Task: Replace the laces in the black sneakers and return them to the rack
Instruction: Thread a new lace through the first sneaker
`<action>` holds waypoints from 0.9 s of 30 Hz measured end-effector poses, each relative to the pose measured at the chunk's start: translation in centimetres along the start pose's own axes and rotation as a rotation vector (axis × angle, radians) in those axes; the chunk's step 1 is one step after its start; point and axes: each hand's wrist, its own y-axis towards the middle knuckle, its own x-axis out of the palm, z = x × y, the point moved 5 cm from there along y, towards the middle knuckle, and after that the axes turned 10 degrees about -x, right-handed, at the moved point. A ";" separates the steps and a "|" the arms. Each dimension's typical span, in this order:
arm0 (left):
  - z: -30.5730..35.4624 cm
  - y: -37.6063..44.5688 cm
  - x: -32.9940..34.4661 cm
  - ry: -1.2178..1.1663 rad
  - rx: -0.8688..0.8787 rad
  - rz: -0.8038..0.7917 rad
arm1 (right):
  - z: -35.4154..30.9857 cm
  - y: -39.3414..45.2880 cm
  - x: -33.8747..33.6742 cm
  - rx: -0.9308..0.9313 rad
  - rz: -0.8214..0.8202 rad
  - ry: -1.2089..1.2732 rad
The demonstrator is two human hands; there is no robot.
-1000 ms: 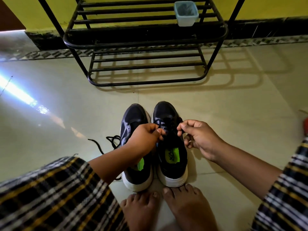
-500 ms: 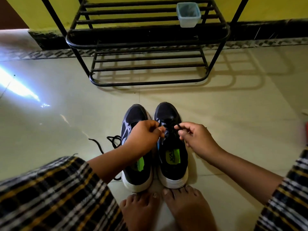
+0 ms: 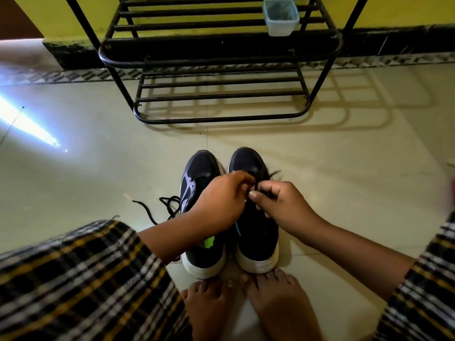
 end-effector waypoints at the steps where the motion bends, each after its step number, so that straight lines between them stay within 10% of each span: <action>1: -0.5 0.1 0.2 0.032 -0.027 -0.034 | 0.0 0.0 -0.1 -0.007 0.006 0.005; 12: -1.1 0.2 1.1 -0.088 -0.003 -0.293 | -0.3 0.6 -1.6 -0.081 0.058 0.024; 27: -1.5 0.4 1.2 -0.244 -0.121 -0.223 | -1.0 0.6 -1.4 -0.138 0.027 0.142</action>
